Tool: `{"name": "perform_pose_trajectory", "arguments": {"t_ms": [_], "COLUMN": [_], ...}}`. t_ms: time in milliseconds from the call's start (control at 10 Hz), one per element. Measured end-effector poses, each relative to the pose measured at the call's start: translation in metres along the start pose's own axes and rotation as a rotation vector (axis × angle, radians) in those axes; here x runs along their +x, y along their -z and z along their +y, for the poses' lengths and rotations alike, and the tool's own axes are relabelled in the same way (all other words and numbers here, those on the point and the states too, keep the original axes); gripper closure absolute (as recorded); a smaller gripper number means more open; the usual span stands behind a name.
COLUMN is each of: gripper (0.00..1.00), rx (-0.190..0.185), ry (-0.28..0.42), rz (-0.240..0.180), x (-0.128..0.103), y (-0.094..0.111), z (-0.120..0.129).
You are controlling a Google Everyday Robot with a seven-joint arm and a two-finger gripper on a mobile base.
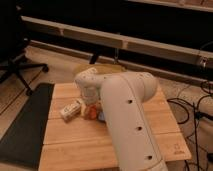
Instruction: Place the pepper in the ceramic bowl
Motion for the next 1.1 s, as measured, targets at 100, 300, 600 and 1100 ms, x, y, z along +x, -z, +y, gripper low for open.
{"name": "perform_pose_trajectory", "arguments": {"t_ms": [100,300,600,1100], "gripper": [1.00,1.00,1.00,1.00], "rx": [0.005,0.020,0.033,0.112], "ry": [0.010,0.008,-0.008,-0.104], "rz": [-0.012,-0.020,-0.034,-0.075], "x": [-0.001,0.001,0.005,0.013], "y": [0.005,0.013,0.032,0.100], "z": [0.008,0.007,0.008,-0.004]}}
